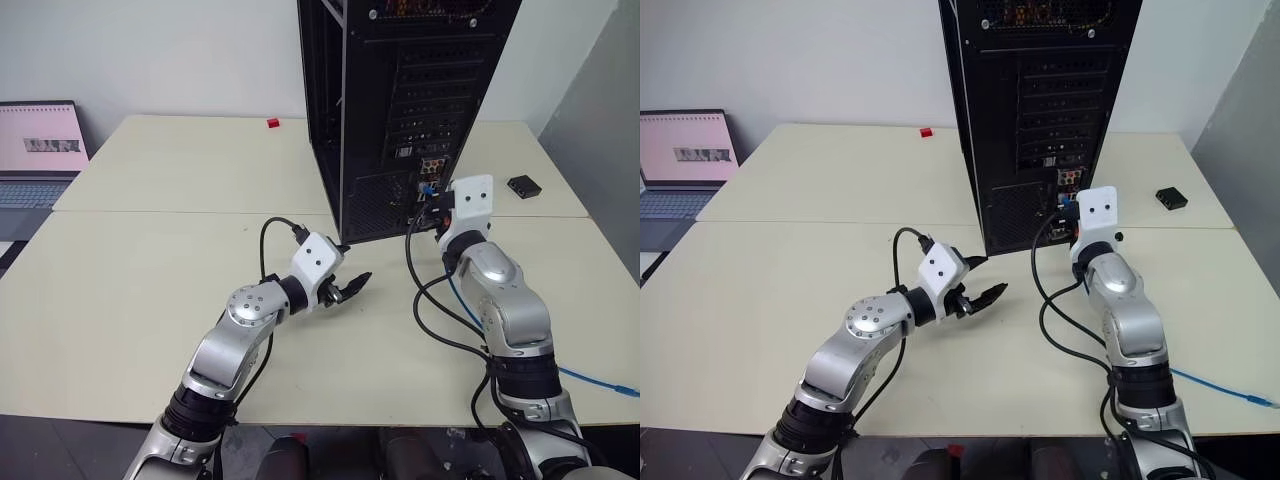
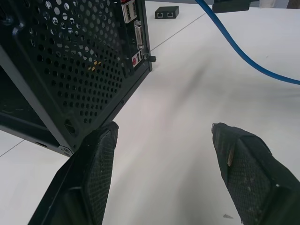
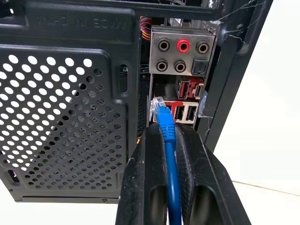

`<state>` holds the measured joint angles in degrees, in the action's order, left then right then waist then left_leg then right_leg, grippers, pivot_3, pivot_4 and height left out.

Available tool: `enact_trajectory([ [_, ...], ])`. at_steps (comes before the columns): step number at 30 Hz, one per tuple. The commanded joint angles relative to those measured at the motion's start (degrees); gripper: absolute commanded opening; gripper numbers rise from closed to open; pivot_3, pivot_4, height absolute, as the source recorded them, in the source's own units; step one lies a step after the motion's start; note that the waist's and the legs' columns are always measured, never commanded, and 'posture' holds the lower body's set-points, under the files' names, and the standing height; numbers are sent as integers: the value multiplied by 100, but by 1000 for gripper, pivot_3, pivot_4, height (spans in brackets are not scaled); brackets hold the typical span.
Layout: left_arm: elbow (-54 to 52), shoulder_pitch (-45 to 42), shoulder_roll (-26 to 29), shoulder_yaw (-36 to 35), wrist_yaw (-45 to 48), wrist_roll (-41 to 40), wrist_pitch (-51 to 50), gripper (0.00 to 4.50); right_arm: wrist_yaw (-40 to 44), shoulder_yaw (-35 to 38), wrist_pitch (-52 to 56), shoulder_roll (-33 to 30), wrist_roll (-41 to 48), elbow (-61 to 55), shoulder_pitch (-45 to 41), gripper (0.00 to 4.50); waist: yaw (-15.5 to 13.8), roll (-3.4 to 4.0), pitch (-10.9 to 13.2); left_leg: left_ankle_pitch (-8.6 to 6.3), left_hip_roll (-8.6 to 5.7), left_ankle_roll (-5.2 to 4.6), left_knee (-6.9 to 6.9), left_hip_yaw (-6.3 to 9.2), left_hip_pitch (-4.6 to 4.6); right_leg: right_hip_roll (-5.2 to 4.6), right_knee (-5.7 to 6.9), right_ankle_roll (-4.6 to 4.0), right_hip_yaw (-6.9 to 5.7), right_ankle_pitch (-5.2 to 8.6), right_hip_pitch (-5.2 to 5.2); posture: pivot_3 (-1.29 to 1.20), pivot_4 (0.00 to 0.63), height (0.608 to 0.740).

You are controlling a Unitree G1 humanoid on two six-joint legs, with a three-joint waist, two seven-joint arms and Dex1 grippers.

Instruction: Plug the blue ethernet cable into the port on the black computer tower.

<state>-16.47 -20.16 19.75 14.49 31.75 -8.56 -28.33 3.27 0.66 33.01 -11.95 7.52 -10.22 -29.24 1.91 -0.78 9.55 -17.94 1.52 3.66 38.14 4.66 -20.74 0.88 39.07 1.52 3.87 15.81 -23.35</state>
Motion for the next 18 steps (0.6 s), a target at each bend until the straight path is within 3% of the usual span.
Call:
enact_trajectory([
  [1, -203, -103, -91, -48, -35, -22, 47, 3380, -224, 207, 222, 85, -58, -246, -130, 0, -2, 0, 0, 0, 0, 0, 0, 0, 0, 0, 0, 0, 0, 0, 0, 0, 150, 740],
  [18, -270, -55, -74, -57, -7, -12, 10, 3380, -351, 207, 339, 271, -79, -398, -83, 0, 0, 0, 0, 0, 0, 0, -4, -1, -2, 0, -5, 0, 1, 0, -2, 0, 150, 740],
])
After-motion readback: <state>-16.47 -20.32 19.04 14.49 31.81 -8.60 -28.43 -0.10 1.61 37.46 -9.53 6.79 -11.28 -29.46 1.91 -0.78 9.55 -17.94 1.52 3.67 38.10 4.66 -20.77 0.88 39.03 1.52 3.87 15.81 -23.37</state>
